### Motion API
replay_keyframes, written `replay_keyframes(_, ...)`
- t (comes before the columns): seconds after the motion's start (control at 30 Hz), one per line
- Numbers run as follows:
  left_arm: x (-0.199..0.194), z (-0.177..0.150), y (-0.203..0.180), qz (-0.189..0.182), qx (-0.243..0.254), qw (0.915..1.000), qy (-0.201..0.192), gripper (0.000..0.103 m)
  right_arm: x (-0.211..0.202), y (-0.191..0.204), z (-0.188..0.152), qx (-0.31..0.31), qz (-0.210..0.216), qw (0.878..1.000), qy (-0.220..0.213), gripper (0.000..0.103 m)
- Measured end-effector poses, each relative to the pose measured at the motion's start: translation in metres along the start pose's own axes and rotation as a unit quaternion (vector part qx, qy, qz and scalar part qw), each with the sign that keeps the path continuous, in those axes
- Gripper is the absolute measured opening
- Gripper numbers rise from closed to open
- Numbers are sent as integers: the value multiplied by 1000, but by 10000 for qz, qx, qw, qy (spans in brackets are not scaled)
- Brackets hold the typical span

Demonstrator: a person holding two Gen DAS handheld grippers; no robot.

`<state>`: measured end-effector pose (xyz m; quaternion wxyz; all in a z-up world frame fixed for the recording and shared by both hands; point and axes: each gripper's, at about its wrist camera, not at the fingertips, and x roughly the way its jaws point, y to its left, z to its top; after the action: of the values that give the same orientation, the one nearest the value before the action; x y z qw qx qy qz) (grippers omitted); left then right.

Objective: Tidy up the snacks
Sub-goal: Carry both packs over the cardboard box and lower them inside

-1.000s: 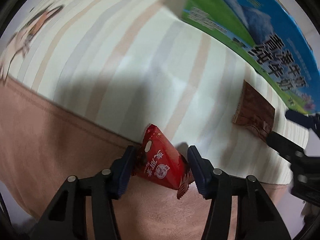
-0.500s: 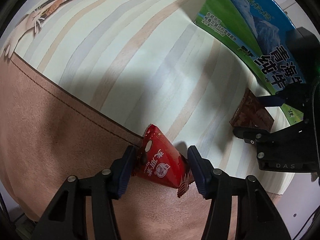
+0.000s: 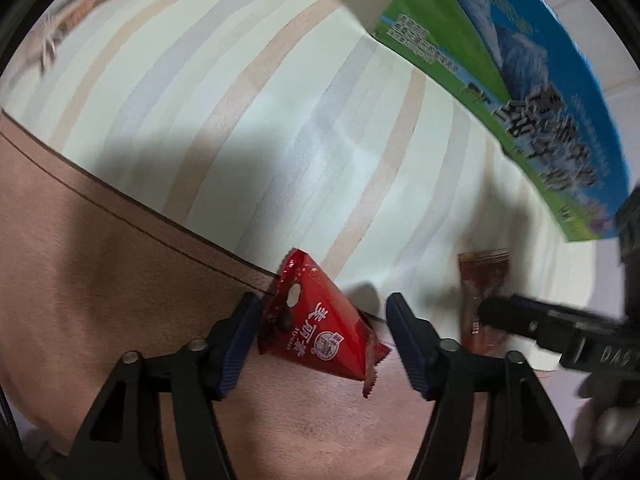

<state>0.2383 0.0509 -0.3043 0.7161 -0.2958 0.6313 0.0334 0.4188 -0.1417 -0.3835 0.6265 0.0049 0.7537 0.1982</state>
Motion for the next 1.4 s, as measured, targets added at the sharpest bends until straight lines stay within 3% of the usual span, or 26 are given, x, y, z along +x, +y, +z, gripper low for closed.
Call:
replay_keyframes(0.03, 1, 2, 4, -174, -89, 9998, 56, 72, -3, -2, 0, 19, 18, 10000, -17, 76)
replay_keyframes(0.13, 3, 7, 10, -301, -154, 9992, 207, 73, -6, -6, -5, 13, -40, 9999, -118, 76)
replay_keyframes(0.3, 8, 12, -3, 64, 244, 9990, 367, 73, 12, -17, -47, -135, -321, 9990, -283, 76)
replay_keyframes(0.37, 8, 4, -11, 400, 409, 9979, 302, 57, 14, -13, -52, -252, -517, 9977, -364, 75)
replay_keyframes(0.43, 7, -3, -17, 582, 554, 9966, 173, 53, 13, -7, -57, -436, -985, 9929, -509, 59)
replay_keyframes(0.57, 3, -12, -19, 692, 598, 9957, 109, 51, 8, 1, -71, -529, -1181, 9880, -848, 59)
replay_keyframes(0.83, -14, -10, -40, 611, 772, 9951, -39, 51, -26, -20, -112, 192, -374, 9910, -1275, 59)
replay_keyframes(1.0, -41, -5, -59, 372, 957, 9945, -198, 51, -69, -33, -133, 582, 160, 9844, -1652, 59)
replay_keyframes(1.2, -87, 23, -112, -85, 1410, 9886, -527, 51, -148, -40, -131, 641, 428, 9696, -2321, 59)
replay_keyframes(1.33, -121, 63, -161, -331, 1788, 9808, -700, 51, -197, -33, -109, 649, 520, 9586, -2724, 59)
replay_keyframes(1.4, -131, 82, -183, -390, 1950, 9773, -730, 51, -226, -50, -99, 664, 500, 9557, -2825, 59)
